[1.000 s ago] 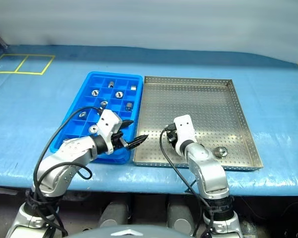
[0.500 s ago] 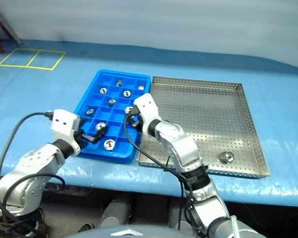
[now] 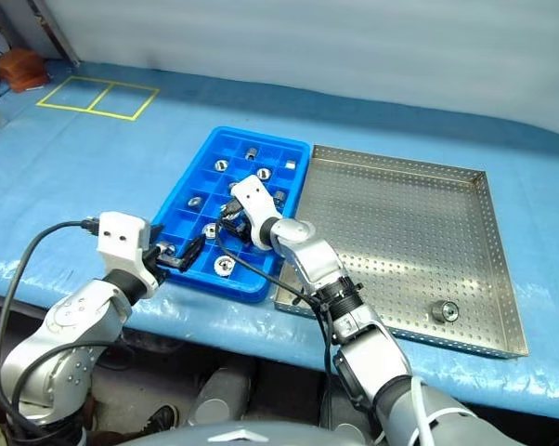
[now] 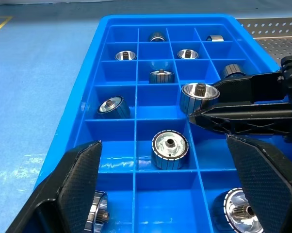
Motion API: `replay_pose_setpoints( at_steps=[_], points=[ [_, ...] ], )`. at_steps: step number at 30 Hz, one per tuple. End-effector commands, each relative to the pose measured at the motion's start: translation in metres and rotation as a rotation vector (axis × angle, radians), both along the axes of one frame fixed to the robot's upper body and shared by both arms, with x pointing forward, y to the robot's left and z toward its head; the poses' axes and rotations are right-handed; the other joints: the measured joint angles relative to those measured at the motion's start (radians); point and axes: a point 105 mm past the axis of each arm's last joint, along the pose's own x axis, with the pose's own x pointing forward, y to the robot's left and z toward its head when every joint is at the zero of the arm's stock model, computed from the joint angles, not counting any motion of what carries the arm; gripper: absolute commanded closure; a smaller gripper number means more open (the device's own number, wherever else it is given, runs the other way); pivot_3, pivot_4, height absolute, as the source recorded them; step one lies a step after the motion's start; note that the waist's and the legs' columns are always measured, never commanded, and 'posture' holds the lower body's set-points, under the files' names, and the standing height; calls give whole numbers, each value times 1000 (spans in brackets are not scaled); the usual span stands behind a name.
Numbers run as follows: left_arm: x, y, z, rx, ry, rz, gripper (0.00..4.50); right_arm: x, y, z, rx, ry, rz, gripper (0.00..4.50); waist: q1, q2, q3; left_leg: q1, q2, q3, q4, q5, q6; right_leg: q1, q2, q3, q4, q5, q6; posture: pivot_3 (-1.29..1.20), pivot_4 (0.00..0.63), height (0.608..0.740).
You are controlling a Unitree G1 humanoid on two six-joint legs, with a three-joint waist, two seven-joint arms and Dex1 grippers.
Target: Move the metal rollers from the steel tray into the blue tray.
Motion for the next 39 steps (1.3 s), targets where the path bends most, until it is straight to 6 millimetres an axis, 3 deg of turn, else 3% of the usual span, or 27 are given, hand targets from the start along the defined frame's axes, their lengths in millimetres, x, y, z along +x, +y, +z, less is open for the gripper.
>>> replay_pose_setpoints(
  at_steps=[1,7,11,15,21,26,29,32,39],
  points=[
    [1,-8,11,19,-44,-43,10,3,-3,34,58,-125,-10,501,0,0,0,0,0,0,0,0,0,0,0,0,0,0,0,403,150,740],
    [8,-22,13,5,-44,-118,10,-13,-20,58,69,-241,-23,501,-5,0,0,0,0,0,0,0,0,0,0,0,0,0,0,334,150,740],
    [12,-37,11,-16,-36,-193,10,-23,-46,66,83,-266,-87,501,-12,0,0,-1,0,0,0,0,0,0,0,0,-1,0,0,275,150,740],
    [13,-57,11,-49,-22,-294,10,-27,-89,59,19,-259,-268,501,-29,0,0,-1,0,0,0,0,0,0,-1,0,-1,0,0,226,150,740],
    [-1,-104,5,-118,45,-568,10,-45,-174,36,-113,-165,-623,501,-63,0,0,-2,-1,1,1,0,0,0,-2,0,-1,0,0,138,150,740],
    [0,-119,1,-132,71,-659,10,-68,-230,28,-191,-74,-861,501,-115,0,0,-2,-1,1,2,0,0,0,-2,0,-1,0,0,75,150,740],
    [0,-125,-2,-131,86,-697,10,-77,-253,33,-103,-55,-1044,501,-147,0,0,-1,0,1,2,0,0,0,-2,0,0,0,0,42,150,740],
    [-1,-129,-5,-134,97,-725,10,-86,-265,31,7,-4,-1178,501,-167,1,-1,-1,0,1,3,0,0,0,-2,0,0,0,0,19,150,740],
    [0,-131,-10,-134,113,-745,10,-109,-271,8,48,198,-1398,501,-184,3,-2,-1,0,1,3,0,0,0,-2,1,1,0,0,9,150,740]
  ],
)
